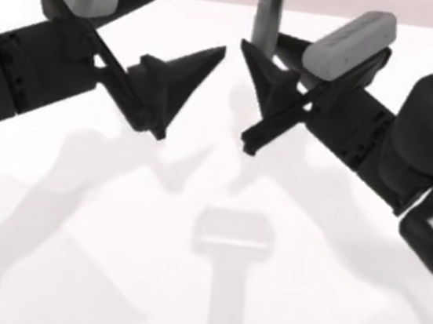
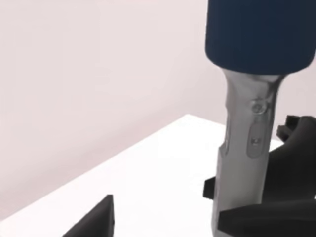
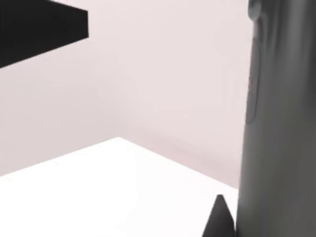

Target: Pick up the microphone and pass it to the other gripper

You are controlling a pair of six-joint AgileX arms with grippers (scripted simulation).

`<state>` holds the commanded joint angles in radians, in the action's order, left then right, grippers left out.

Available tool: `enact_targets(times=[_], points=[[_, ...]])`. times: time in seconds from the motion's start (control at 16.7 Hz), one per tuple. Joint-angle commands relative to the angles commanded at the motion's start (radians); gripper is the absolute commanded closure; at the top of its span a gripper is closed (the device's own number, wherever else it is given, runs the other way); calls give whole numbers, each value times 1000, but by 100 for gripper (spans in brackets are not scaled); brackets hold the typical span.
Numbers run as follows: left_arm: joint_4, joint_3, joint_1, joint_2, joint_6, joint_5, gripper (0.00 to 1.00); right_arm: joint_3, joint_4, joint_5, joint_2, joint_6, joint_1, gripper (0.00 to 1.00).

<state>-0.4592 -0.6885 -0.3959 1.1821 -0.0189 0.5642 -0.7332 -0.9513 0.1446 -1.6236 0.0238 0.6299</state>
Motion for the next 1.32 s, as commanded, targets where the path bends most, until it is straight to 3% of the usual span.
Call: enact_targets(times=[0.36,0.84,1.14,1.32], points=[[-11,-32,-18,37,1,-19,0,0,0,0,0,0,0,100],[-93,-272,-160,363,4,-154,0,0,0,0,0,0,0,100],[-96,-282,-166,373,4,-160,0,0,0,0,0,0,0,100],[-96,-282,-166,373,4,-160,23,0,0,0,0,0,0,100]])
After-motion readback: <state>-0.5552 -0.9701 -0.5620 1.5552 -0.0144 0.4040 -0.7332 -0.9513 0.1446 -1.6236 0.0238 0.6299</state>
